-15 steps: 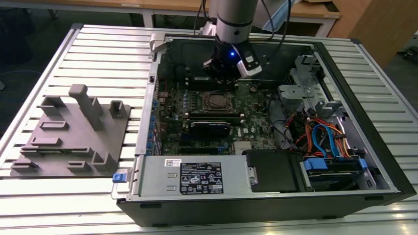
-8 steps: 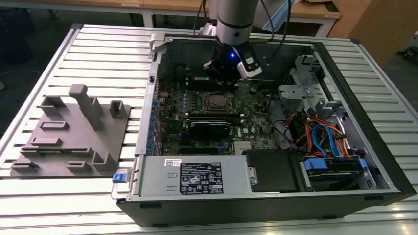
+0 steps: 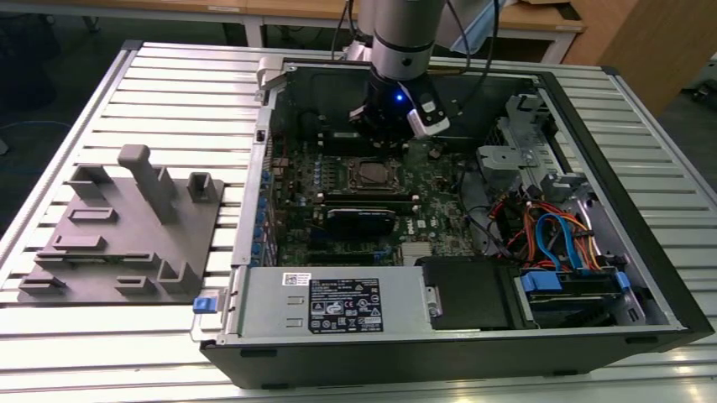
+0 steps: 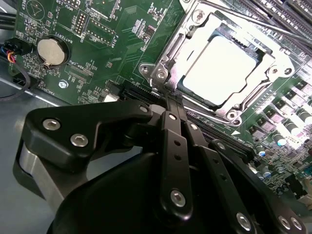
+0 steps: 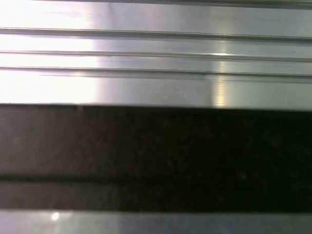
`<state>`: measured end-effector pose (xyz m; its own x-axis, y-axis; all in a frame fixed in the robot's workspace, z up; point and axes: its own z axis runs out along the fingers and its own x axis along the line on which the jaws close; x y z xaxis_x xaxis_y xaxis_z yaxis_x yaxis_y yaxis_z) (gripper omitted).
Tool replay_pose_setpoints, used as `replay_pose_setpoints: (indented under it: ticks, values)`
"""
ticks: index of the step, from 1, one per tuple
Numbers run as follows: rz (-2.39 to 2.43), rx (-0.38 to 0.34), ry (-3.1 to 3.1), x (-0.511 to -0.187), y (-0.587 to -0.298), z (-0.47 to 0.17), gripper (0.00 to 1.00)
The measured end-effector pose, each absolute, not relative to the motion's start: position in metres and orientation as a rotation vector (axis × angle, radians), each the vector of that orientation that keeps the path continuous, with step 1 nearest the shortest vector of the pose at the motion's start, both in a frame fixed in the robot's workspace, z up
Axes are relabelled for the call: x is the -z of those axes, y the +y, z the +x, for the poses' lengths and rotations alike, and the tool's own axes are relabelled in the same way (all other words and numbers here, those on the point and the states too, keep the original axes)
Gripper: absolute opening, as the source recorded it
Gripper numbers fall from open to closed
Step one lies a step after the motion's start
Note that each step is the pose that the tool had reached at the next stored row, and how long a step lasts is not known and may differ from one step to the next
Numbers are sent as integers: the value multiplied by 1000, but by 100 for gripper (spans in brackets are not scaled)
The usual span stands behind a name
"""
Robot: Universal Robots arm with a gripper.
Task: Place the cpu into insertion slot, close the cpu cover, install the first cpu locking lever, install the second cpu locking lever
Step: 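Install the first cpu locking lever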
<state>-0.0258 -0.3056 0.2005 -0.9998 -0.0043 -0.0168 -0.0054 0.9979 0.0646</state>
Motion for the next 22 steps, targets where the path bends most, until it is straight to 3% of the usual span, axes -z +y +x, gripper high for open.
replay_pose_setpoints:
  ticks: [22]
  values:
    - [-8,-77,3124,-199,-306,-26,10]
